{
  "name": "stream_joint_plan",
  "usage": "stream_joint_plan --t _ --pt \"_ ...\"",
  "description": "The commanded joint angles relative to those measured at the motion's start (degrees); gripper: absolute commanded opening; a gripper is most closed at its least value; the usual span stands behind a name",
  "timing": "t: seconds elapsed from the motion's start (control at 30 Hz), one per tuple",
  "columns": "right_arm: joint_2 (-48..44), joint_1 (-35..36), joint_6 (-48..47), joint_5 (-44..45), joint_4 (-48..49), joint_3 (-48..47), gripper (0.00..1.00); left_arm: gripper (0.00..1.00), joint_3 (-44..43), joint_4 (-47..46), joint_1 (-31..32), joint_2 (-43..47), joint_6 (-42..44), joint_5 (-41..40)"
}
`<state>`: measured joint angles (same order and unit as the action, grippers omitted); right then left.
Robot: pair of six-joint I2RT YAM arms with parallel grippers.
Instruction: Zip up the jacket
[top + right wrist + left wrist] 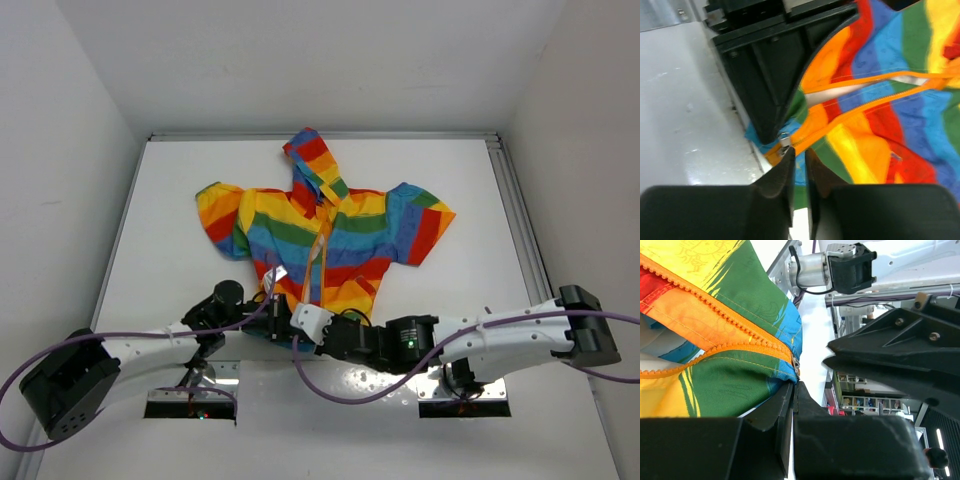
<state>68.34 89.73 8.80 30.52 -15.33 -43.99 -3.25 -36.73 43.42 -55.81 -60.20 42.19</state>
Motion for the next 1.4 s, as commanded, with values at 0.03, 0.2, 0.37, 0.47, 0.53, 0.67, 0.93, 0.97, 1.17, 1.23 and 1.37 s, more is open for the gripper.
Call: stream_joint_plan --t 0.03,0.2,0.37,0.47,0.53,0.67,0.93,0.97,1.17,1.23,1.37 --pt "-2.0 0.5 1.7 -7.0 2.8 2.1 0.15 0.00 0.3 -0.9 0.3 0.8 1.8 0.9" --pt "-12.0 -16.5 10.7 -33.6 13.4 10.3 0.26 0.00 1.0 -1.2 0.3 1.5 4.6 1.0" --pt "-11.8 -20.3 10.9 -40.1 12.3 9.2 0.27 0.00 1.0 -1.3 0.3 0.5 6.1 1.7" --pt "-9.7 -22.4 11.5 -43.6 12.3 8.0 0.25 0.00 1.0 -1.9 0.3 0.6 6.1 2.2" --pt "-7.9 -23.7 13.3 -46.5 13.0 7.6 0.24 0.00 1.2 -1.8 0.3 0.9 6.2 2.2" --pt "-7.7 -24.3 14.8 -48.5 14.7 7.7 0.27 0.00 1.7 -1.9 0.3 1.8 6.1 2.1" --pt "-3.5 -24.3 14.8 -47.9 14.0 5.9 0.26 0.00 1.7 -2.6 0.3 2.5 5.7 2.8" --pt "-3.3 -24.3 14.8 -47.9 14.1 5.9 0.25 0.00 1.7 -2.6 0.3 2.5 5.8 2.8" --pt "-2.6 -24.4 14.3 -46.9 13.6 5.8 0.25 0.00 1.6 -2.8 0.3 2.6 5.7 3.1" --pt "-2.4 -24.3 14.3 -46.6 13.6 5.8 0.25 0.00 1.5 -2.8 0.3 2.7 5.7 3.3" --pt "-1.5 -24.3 14.2 -45.6 13.6 6.0 0.25 0.00 1.4 -2.8 0.3 2.9 5.6 3.5"
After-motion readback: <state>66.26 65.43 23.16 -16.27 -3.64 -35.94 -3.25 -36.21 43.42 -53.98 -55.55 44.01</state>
